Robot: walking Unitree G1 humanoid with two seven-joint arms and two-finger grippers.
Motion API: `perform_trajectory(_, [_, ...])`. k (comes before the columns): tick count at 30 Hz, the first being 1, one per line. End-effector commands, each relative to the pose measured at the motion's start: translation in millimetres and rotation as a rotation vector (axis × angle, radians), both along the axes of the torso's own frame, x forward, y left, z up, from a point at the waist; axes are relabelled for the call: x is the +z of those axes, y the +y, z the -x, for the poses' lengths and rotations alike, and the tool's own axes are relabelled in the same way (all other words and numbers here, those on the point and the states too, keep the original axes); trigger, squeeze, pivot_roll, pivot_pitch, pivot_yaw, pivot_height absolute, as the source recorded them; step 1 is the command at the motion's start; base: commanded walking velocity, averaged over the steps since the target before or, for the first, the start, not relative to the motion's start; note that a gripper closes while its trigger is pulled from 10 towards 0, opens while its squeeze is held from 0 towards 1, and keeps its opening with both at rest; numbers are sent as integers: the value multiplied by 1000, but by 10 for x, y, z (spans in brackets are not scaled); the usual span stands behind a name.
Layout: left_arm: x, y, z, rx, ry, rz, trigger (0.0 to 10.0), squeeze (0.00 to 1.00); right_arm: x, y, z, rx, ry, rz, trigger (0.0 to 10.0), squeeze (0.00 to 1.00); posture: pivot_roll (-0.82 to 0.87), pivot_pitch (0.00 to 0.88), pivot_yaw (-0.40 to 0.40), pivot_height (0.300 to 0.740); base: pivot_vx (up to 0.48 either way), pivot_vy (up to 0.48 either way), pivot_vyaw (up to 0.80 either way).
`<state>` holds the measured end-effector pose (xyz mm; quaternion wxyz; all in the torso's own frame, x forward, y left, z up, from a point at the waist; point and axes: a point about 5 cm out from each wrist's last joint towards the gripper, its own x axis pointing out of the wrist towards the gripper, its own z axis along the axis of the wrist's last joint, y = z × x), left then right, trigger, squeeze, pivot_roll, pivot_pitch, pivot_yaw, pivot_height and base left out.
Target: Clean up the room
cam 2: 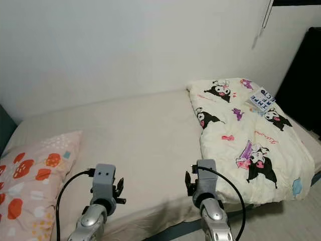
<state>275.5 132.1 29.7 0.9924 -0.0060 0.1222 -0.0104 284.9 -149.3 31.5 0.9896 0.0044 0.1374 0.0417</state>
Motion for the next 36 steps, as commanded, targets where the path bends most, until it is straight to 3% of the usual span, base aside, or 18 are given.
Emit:
perform_trajectory(1, [34, -7, -29, -1, -2, 11, 10000, 0, -13, 36, -11, 3, 8, -2, 10000, 0, -28, 63, -16, 740, 0, 0, 0])
perform_trajectory(10, [128, 20, -125, 18, -22, 58, 10000, 0, 45, 94, -108, -1, -10, -21, 10000, 0, -19, 52, -17, 740, 0, 0, 0])
perform_trajectory(25, [126, 35, -105, 50, -21, 58, 10000, 0, -18, 73, -50, -3, -1, 5, 10000, 0, -25, 51, -17, 740, 0, 0, 0])
perform_trajectory(36, [131, 63, -116, 65, -14, 57, 10000, 0, -30, 73, -36, -9, 1, 0, 10000, 0, -27, 51, -12, 740, 0, -340, 0])
